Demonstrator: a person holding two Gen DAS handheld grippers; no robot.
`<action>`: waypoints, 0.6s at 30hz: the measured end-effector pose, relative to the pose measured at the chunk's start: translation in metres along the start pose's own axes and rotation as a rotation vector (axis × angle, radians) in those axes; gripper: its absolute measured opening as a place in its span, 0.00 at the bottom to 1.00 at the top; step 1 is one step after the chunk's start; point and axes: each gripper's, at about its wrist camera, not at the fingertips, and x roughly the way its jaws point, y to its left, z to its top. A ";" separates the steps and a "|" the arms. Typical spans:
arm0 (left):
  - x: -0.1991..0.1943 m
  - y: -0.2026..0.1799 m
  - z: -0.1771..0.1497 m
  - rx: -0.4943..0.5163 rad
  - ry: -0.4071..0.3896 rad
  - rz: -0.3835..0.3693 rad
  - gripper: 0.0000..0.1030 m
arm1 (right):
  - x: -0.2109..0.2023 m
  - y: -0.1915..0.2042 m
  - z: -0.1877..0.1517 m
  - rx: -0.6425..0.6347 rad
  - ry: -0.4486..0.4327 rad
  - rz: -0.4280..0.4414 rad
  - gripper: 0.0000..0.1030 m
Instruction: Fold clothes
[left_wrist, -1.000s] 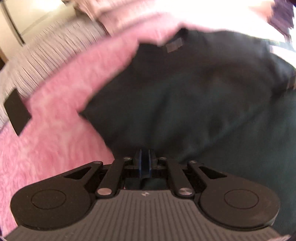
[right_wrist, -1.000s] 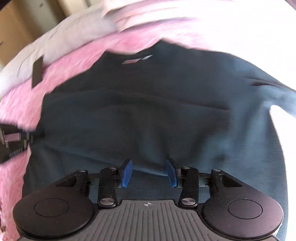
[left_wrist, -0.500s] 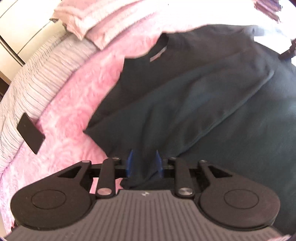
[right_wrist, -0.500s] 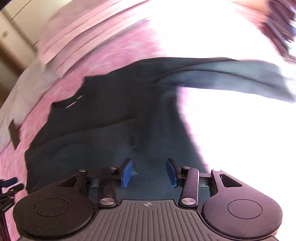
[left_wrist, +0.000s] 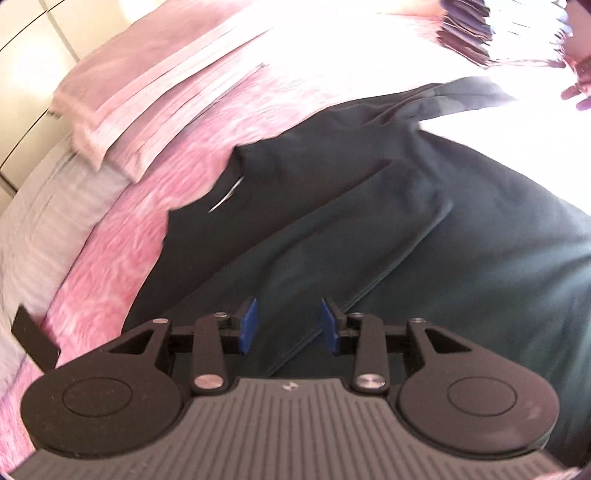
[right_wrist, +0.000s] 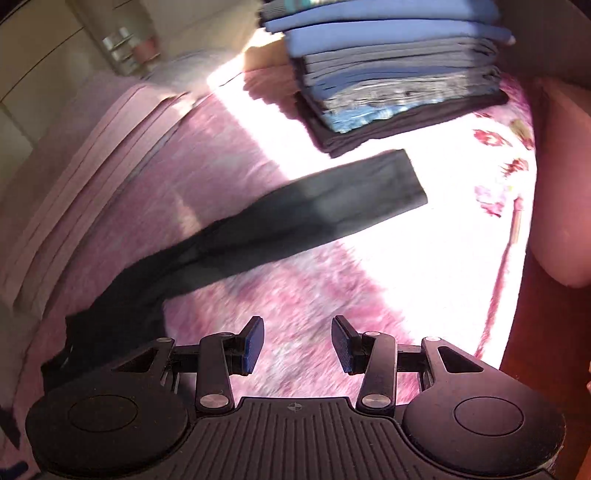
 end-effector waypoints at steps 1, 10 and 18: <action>0.003 -0.008 0.008 0.007 0.005 0.004 0.32 | 0.007 -0.017 0.011 0.043 -0.011 -0.003 0.43; 0.043 -0.094 0.093 0.026 0.111 -0.014 0.32 | 0.095 -0.119 0.079 0.254 -0.019 0.016 0.43; 0.059 -0.134 0.142 0.069 0.087 -0.067 0.33 | 0.098 -0.132 0.102 0.295 -0.037 0.078 0.08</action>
